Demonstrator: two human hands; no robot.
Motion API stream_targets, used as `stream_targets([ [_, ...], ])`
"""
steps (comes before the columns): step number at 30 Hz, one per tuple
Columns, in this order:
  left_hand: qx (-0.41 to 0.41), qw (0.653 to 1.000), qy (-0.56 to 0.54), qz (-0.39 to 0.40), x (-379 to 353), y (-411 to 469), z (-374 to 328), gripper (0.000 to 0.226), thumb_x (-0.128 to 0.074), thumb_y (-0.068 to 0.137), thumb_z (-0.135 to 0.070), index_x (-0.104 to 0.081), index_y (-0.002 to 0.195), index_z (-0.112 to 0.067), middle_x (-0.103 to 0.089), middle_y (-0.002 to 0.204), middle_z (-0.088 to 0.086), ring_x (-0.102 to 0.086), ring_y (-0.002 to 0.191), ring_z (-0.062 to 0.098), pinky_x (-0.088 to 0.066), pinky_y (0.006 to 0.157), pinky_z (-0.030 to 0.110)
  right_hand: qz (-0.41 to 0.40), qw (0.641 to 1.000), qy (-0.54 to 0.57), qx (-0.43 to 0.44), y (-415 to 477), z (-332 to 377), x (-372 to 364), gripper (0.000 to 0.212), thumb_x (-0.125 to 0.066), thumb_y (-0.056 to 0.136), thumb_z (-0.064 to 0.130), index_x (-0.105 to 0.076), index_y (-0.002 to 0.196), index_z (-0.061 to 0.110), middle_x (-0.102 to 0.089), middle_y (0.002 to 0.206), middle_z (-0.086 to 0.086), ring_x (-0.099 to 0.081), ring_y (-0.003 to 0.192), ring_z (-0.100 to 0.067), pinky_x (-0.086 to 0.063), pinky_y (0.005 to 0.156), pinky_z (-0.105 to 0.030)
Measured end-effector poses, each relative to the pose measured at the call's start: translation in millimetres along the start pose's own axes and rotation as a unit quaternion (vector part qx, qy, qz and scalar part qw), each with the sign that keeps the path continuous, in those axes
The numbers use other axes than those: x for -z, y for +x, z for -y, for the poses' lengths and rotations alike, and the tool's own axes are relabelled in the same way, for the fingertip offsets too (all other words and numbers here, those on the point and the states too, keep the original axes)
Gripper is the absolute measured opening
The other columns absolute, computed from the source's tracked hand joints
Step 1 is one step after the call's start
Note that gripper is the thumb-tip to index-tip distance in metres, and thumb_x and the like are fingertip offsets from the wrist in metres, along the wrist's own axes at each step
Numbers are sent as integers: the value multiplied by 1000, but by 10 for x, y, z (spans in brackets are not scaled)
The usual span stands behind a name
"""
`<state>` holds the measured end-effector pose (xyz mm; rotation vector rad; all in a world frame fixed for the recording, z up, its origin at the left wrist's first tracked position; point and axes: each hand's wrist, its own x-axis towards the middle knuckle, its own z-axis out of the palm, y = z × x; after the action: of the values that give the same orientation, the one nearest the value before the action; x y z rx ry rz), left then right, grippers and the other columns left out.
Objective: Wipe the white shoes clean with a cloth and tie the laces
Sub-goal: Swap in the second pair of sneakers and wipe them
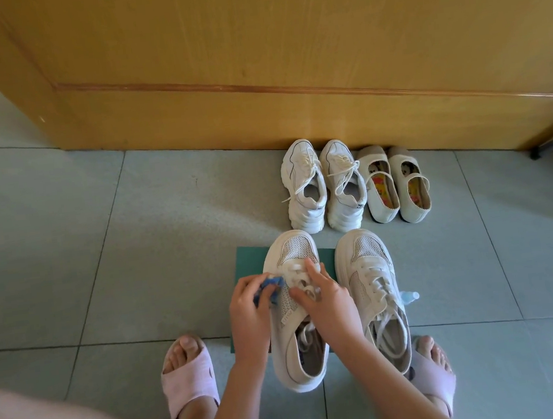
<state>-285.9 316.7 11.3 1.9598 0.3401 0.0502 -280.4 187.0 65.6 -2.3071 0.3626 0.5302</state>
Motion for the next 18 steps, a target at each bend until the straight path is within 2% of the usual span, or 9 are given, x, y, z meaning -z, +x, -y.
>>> stream_targets([
  [4,-2,1000,1,-17,-16,321,-186,20,-64,88,-18,-68,105,-10,-61,95,-1,-60,82,10,-43,67,6,-13,1000,-12,-9,-12,14,-24,65,-53,88,53,-23,145,43,-43,145,9,-57,114,-14,-51,80,-30],
  [8,-25,999,9,19,-156,773,-494,20,-66,86,-19,-69,104,-10,-62,96,1,-57,77,8,-42,65,7,-36,999,-18,-27,-58,61,-47,63,-51,89,52,-20,145,46,-34,149,15,-53,119,-9,-44,74,-25],
  [10,-52,996,23,64,-254,958,-606,17,-65,86,-20,-71,101,-14,-64,98,3,-60,80,12,-46,69,16,-42,998,-12,-39,-78,82,-54,65,-51,90,51,-16,145,47,-38,147,17,-53,118,-6,-37,68,-22],
  [12,-74,987,69,128,-348,1099,-677,18,-66,85,-20,-71,102,-15,-63,100,5,-60,84,17,-49,73,30,-46,997,-14,-56,-91,98,-60,69,-50,90,51,-11,146,46,-44,142,17,-55,114,-8,-35,68,-24],
  [13,-82,977,101,167,-392,1146,-704,20,-66,84,-20,-71,103,-16,-61,101,6,-59,85,18,-48,74,33,-45,997,-19,-63,-87,97,-63,71,-50,90,52,-9,147,44,-47,140,17,-56,112,-9,-35,69,-24],
  [16,-117,932,207,275,-461,1208,-756,23,-65,85,-21,-69,108,-16,-58,105,9,-54,86,21,-40,70,31,-33,996,-34,-71,-57,96,-45,73,-48,91,52,-6,149,40,-49,139,14,-56,112,-12,-36,68,-25],
  [18,-127,919,233,293,-447,1216,-758,24,-63,88,-22,-67,110,-15,-57,105,8,-51,84,19,-36,67,28,-27,997,-29,-71,-51,93,-42,73,-48,91,52,-5,149,39,-50,138,12,-56,113,-12,-37,68,-25],
])
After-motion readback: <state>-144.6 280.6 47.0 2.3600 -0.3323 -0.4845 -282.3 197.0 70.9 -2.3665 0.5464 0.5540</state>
